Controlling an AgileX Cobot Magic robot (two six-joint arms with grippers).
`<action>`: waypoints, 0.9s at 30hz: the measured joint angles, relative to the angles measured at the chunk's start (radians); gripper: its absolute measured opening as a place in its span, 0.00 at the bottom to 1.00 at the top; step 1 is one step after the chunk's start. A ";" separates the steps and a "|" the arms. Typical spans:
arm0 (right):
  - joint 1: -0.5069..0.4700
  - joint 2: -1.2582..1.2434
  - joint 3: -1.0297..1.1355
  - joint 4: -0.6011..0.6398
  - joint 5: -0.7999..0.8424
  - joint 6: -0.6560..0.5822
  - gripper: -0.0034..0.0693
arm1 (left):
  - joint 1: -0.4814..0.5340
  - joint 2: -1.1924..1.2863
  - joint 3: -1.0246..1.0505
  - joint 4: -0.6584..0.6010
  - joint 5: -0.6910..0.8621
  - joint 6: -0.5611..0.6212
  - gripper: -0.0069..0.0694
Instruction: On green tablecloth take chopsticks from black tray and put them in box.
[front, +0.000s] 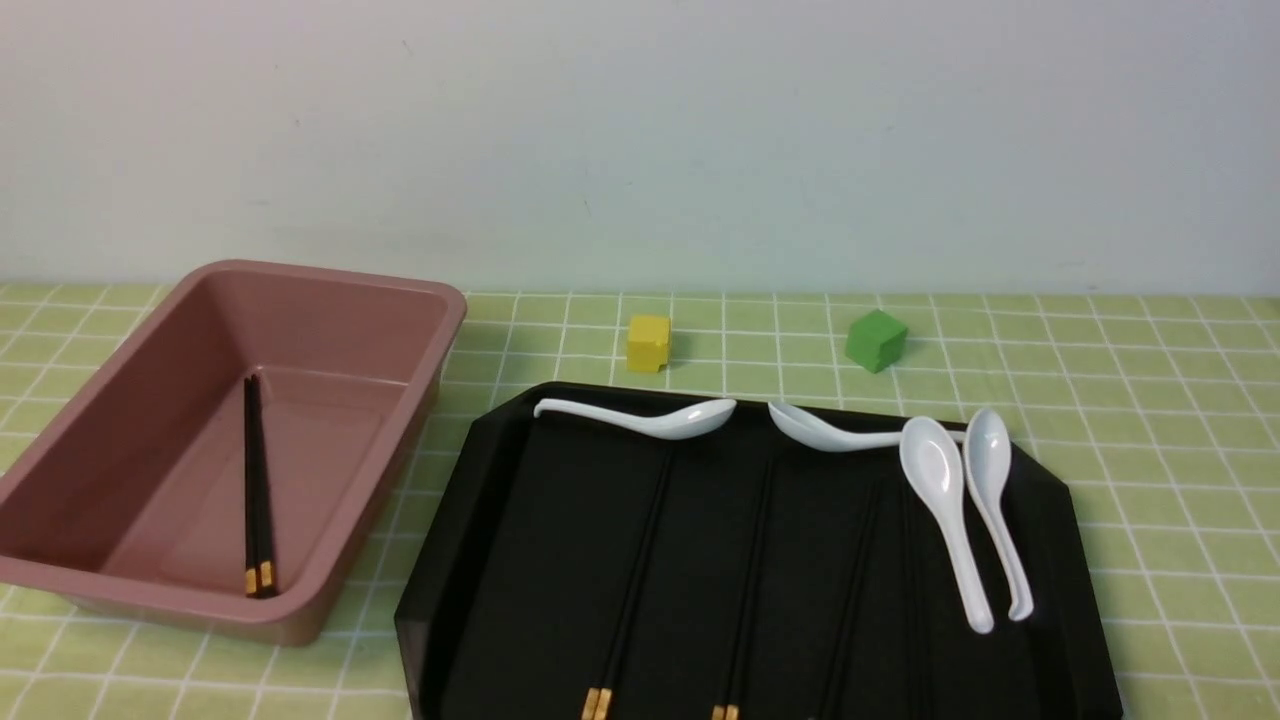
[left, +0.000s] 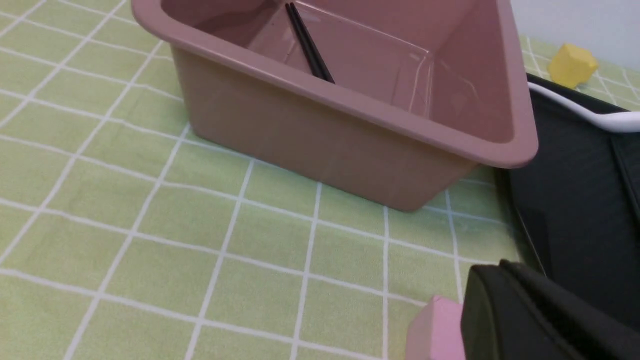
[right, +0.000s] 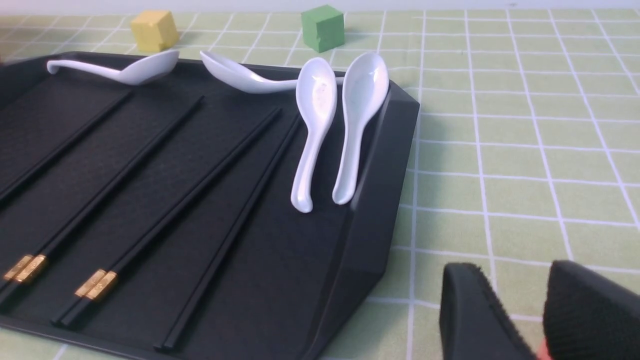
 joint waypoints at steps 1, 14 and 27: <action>0.000 0.000 0.000 0.000 0.000 0.000 0.38 | -0.008 0.000 0.001 0.000 0.000 0.000 0.09; -0.001 0.000 0.000 0.000 0.000 0.000 0.38 | -0.045 0.000 0.001 0.000 0.000 0.000 0.10; -0.001 0.000 0.000 0.000 0.000 0.000 0.38 | -0.045 0.000 0.001 0.000 0.000 0.000 0.12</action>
